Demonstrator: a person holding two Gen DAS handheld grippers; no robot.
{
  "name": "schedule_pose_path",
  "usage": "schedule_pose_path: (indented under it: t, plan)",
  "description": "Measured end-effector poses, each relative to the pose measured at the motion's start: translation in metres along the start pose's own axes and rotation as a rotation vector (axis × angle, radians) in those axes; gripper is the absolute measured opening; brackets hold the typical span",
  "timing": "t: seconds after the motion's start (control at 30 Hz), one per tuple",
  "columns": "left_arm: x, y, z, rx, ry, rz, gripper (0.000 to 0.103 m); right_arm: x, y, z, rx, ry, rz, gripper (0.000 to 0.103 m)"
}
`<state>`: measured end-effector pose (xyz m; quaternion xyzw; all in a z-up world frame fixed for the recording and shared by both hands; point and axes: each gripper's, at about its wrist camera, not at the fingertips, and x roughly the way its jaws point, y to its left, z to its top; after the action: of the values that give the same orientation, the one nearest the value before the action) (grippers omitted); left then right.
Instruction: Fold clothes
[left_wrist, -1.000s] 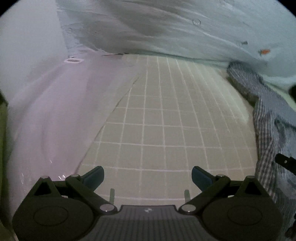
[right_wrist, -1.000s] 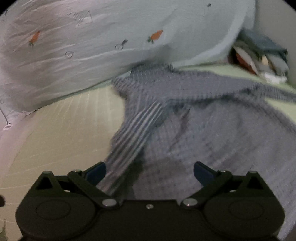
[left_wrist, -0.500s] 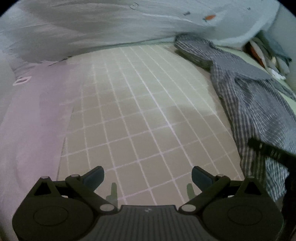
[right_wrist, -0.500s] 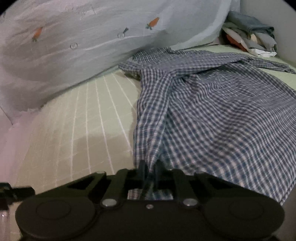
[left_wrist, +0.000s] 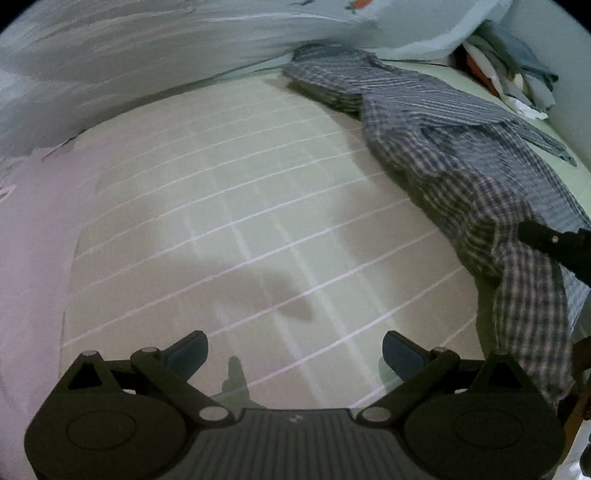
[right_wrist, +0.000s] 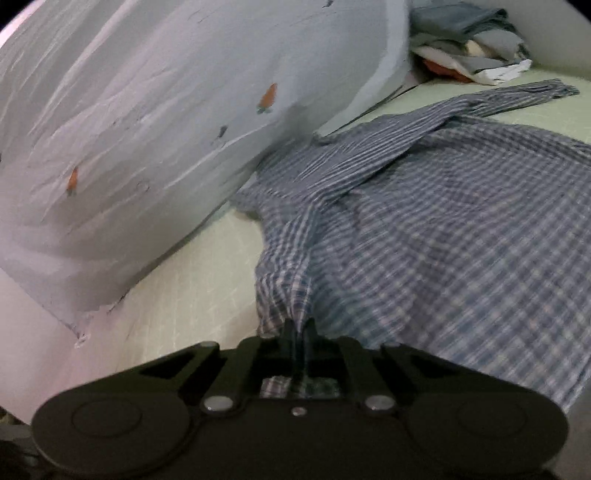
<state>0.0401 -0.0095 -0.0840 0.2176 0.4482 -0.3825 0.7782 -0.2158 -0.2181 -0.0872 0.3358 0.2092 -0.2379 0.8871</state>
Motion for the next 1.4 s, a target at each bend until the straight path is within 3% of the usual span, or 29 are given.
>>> schedule_pose_path:
  t: [0.27,0.57,0.73,0.93,1.1,1.23,1.4]
  plan:
    - [0.009,-0.066,0.019,0.053,0.021,-0.009,0.1,-0.012,-0.054,0.038,0.011,-0.013,-0.049,0.004]
    - [0.017,-0.126,0.034,0.109,0.034,0.001,0.1,0.006,-0.098,0.051,-0.073,0.052,-0.135,0.004]
    - [0.022,-0.134,0.048,0.035,0.032,0.021,0.1,0.019,-0.105,0.052,-0.125,0.119,-0.15,0.004]
    - [0.024,-0.134,0.059,-0.129,-0.002,0.063,0.1,0.02,-0.108,0.062,-0.17,0.167,-0.098,0.004]
    - [0.023,-0.133,0.049,-0.228,-0.024,0.098,0.1,0.021,-0.111,0.07,-0.209,0.205,-0.051,0.003]
    - [0.022,-0.124,0.038,-0.223,-0.029,0.119,0.1,0.024,-0.11,0.071,-0.223,0.231,-0.084,0.003]
    - [0.029,-0.112,0.035,-0.271,-0.007,0.072,0.1,0.029,-0.109,0.072,-0.239,0.263,-0.134,0.004]
